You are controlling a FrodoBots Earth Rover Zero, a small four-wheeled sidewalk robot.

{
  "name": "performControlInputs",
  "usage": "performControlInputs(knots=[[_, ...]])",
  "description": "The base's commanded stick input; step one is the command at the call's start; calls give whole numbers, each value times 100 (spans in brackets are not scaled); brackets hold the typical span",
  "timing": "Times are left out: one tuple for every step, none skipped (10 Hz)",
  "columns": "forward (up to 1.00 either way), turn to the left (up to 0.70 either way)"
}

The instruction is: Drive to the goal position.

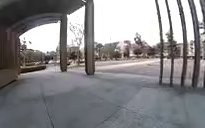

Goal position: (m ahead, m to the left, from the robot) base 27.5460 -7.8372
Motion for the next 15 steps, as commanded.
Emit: performControlInputs(knots=[[70, 0], [70, -23], [70, -35], [70, -35], [70, -35], [70, -35], [70, -35], [70, -23], [70, -6], [70, 0], [70, 0], [70, 0], [70, 0], [70, 0], [70, 0]])
